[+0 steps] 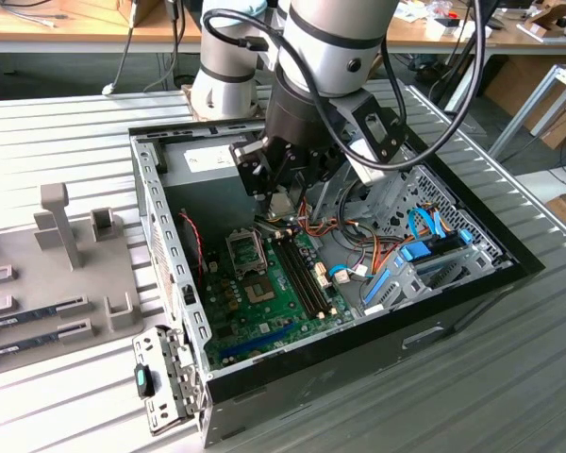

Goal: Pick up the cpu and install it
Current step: 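Pick up the cpu and move it towards the insertion slot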

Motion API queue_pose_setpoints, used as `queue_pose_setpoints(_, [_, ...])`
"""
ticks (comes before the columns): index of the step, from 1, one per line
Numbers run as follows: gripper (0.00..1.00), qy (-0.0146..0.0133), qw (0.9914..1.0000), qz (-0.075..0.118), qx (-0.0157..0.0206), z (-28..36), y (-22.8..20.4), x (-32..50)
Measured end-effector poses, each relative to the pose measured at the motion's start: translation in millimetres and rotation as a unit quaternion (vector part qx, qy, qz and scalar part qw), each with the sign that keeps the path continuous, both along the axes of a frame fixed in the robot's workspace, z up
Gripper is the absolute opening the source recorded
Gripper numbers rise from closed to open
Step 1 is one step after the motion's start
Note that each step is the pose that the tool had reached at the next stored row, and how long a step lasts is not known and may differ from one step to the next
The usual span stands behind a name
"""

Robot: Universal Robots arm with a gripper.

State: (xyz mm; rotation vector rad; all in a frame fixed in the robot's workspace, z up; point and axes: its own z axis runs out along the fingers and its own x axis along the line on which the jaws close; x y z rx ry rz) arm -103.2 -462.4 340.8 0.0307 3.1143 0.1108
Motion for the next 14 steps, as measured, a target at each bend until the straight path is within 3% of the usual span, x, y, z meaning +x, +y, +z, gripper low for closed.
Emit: queue_pose_setpoints(14, [0.47,0.0,1.0,0.0,0.0,-3.0,-0.4,0.0])
